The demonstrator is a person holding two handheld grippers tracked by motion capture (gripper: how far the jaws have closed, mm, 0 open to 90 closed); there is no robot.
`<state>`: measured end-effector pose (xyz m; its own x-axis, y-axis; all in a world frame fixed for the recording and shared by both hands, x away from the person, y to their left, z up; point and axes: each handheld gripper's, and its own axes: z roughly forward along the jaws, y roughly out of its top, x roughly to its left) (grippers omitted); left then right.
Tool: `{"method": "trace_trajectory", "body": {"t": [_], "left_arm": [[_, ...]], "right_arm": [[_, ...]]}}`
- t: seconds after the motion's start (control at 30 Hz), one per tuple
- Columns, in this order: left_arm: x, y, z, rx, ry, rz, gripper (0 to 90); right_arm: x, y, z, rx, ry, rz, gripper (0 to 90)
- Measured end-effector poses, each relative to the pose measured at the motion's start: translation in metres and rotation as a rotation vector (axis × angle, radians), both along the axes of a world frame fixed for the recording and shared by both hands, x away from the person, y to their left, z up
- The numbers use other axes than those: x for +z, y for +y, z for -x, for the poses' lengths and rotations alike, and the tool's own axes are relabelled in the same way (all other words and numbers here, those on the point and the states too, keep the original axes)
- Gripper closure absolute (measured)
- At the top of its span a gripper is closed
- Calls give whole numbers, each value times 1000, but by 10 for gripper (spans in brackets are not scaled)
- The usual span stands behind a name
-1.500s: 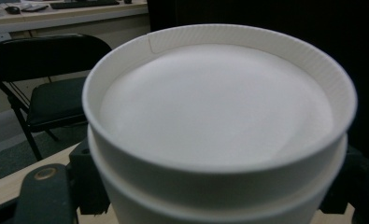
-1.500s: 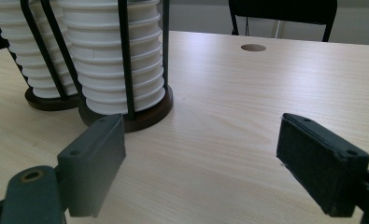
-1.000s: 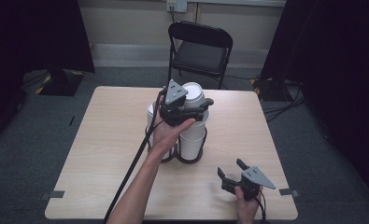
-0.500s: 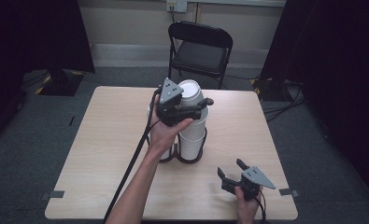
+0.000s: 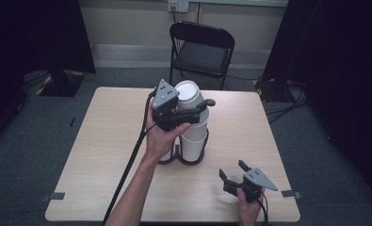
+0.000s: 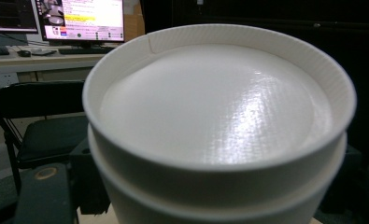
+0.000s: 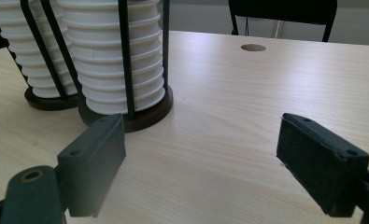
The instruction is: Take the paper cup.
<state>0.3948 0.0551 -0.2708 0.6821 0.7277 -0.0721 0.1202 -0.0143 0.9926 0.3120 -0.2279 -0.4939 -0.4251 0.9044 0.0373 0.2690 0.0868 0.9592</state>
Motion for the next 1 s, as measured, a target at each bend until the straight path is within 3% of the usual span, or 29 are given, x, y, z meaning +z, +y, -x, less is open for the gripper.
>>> {"method": "trace_trajectory", "body": {"t": [0.37,0.6,0.63,0.77,1.0], "left_arm": [[-5,8,17,1,-11,20,200],[-6,8,25,-26,-17,24,199],[-7,9,26,-31,-12,11,199],[-12,11,28,-21,5,27,199],[-21,20,38,-60,31,31,198]], "right_arm": [[0,0,0,-2,0,1,151],[0,0,0,-3,-1,0,151],[0,0,0,-2,0,1,151],[0,0,0,-10,0,1,151],[0,0,0,-9,-3,2,145]]}}
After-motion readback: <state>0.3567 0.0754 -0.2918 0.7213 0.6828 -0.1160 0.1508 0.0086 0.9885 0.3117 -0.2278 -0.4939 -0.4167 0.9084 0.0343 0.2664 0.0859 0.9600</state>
